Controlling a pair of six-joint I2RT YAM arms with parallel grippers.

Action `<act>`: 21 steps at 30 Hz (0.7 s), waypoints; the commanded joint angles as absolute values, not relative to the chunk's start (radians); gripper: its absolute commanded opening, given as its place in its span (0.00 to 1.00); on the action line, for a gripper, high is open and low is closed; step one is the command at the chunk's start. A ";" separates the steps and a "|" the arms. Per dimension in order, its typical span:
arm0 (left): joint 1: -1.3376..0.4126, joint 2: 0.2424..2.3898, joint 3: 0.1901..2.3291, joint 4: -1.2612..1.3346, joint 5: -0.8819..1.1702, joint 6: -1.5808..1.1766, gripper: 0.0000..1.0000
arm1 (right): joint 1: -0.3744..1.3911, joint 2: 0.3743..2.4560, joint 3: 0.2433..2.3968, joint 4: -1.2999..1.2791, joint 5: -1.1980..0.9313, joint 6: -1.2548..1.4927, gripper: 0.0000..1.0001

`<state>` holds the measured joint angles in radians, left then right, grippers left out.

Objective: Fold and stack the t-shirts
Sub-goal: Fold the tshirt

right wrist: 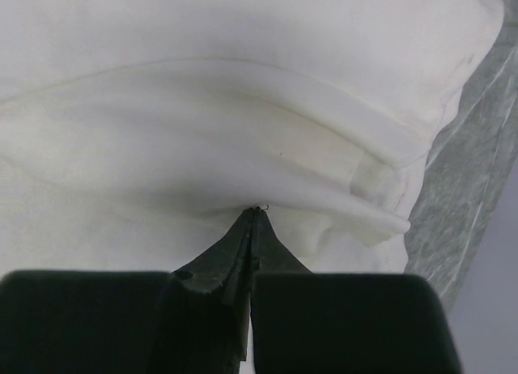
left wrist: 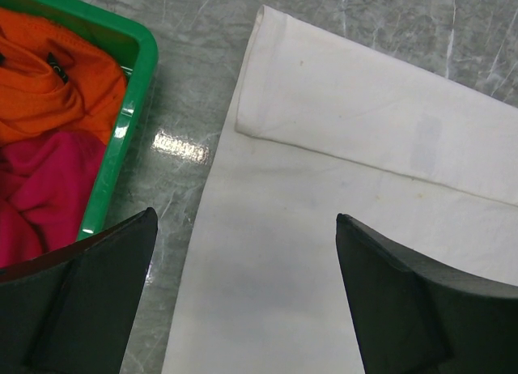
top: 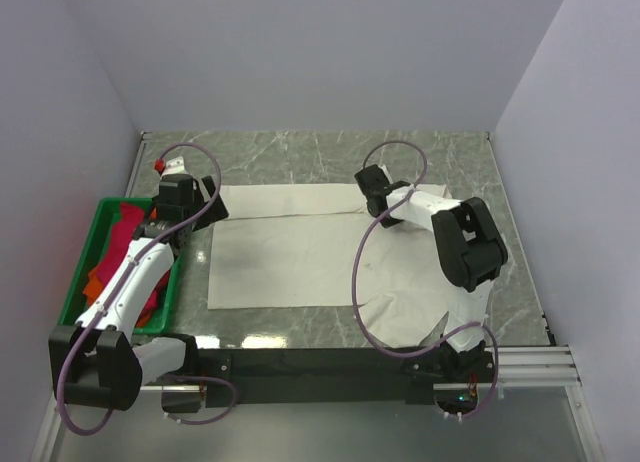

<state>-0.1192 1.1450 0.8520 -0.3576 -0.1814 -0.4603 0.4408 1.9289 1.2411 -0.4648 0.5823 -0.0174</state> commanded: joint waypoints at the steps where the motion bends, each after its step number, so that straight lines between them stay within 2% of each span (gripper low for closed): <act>1: -0.120 1.147 0.848 -0.333 -0.192 -0.448 0.97 | 0.445 1.896 1.301 -0.472 0.575 -0.037 0.00; 11: -0.120 1.157 0.851 -0.337 -0.181 -0.446 0.97 | 0.411 1.856 1.462 -0.629 0.402 -0.015 0.00; 12: -0.120 1.158 0.851 -0.336 -0.181 -0.446 0.96 | 0.414 1.856 1.459 -0.627 0.405 -0.012 0.03; 13: -0.120 1.157 0.851 -0.336 -0.181 -0.446 0.96 | 0.413 1.855 1.450 -0.615 0.405 -0.011 0.14; 14: -0.120 1.157 0.851 -0.336 -0.179 -0.446 0.97 | 0.413 1.855 1.425 -0.606 0.400 -0.009 0.18; 15: -0.120 1.157 0.850 -0.336 -0.181 -0.446 0.97 | 0.413 1.855 1.411 -0.598 0.402 -0.008 0.28; 18: -0.120 1.158 0.850 -0.336 -0.179 -0.446 0.97 | 0.414 1.858 1.358 -0.554 0.399 -0.008 0.36; 21: -0.120 1.161 0.848 -0.336 -0.176 -0.446 0.97 | 0.413 1.868 1.329 -0.529 0.374 -0.009 0.36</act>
<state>-0.1192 1.1587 0.8516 -0.3576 -0.1810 -0.4595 0.4179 1.8866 1.3479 -0.5644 0.3985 -0.0158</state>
